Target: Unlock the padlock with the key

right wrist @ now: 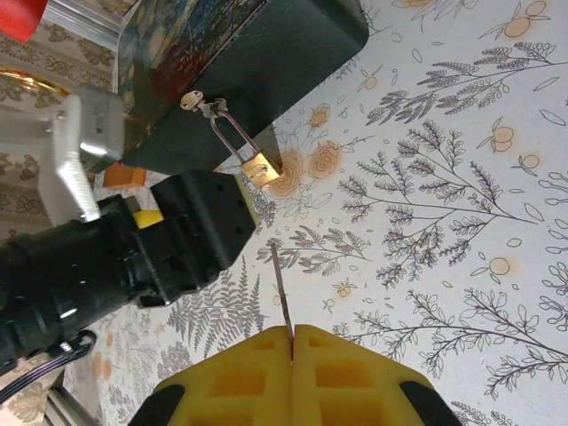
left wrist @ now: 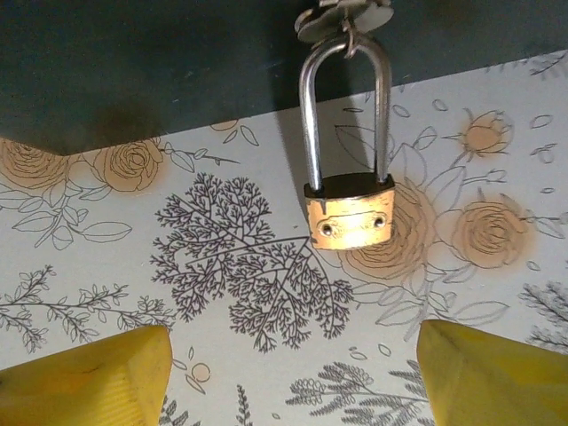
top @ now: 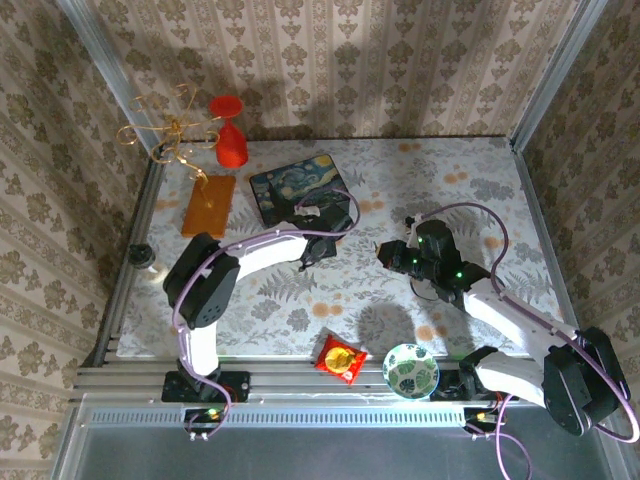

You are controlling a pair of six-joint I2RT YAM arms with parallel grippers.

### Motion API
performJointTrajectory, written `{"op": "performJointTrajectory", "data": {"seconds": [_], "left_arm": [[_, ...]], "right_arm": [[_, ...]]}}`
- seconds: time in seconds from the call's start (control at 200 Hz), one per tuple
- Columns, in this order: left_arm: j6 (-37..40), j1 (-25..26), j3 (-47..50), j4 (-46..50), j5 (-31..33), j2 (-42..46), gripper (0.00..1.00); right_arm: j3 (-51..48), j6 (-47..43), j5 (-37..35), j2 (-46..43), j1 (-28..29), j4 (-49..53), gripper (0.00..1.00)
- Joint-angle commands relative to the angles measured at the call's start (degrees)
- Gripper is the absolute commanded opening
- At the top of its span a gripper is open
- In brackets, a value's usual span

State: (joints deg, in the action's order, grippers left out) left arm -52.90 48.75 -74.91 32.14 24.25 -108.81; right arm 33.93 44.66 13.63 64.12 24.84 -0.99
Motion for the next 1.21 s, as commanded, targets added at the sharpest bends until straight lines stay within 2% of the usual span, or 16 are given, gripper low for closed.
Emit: {"op": "performJointTrajectory", "data": {"seconds": [0.0, 0.165, 0.365, 0.54, 0.61, 0.81, 0.92, 1.006, 1.201], "left_arm": [[1.21, -0.47, -1.82, -0.54, 0.96, -1.25, 0.74], [3.33, -1.68, -0.03, -6.97, -0.24, -1.49, 0.72], [4.89, -3.2, 1.56, -11.75, 2.58, -1.99, 0.7], [6.19, -3.85, 0.43, -12.98, 1.97, -4.66, 0.69], [6.76, -3.93, 0.21, -13.83, 1.81, -5.39, 0.64], [6.94, -4.53, 0.11, -15.18, 1.6, -6.49, 0.63], [6.86, -4.81, 0.2, -15.52, 1.17, -6.67, 0.56], [6.85, -4.89, 0.21, -15.69, 0.96, -6.74, 0.45], [6.17, -4.99, -0.06, -15.53, 0.46, -7.07, 0.41]], "right_arm": [[-1.13, -1.66, -1.84, 0.47, -0.21, 1.21, 0.0], [-1.19, -1.86, -2.55, 1.09, -0.23, 1.02, 0.0], [-2.02, -1.34, -2.74, 1.58, -0.23, -0.91, 0.0], [-2.05, -0.72, -2.47, 2.66, -0.23, -2.36, 0.0], [-1.81, -0.64, -2.16, 3.18, -0.23, -2.58, 0.0], [-1.42, -0.54, -1.42, 4.33, -0.14, -3.23, 0.0], [-1.24, -0.59, -1.06, 5.21, -0.14, -3.77, 0.0], [-1.24, -0.46, -0.65, 6.11, -0.14, -4.51, 0.0], [-1.91, 0.84, 0.76, 9.02, 0.28, -8.63, 0.0]]}}
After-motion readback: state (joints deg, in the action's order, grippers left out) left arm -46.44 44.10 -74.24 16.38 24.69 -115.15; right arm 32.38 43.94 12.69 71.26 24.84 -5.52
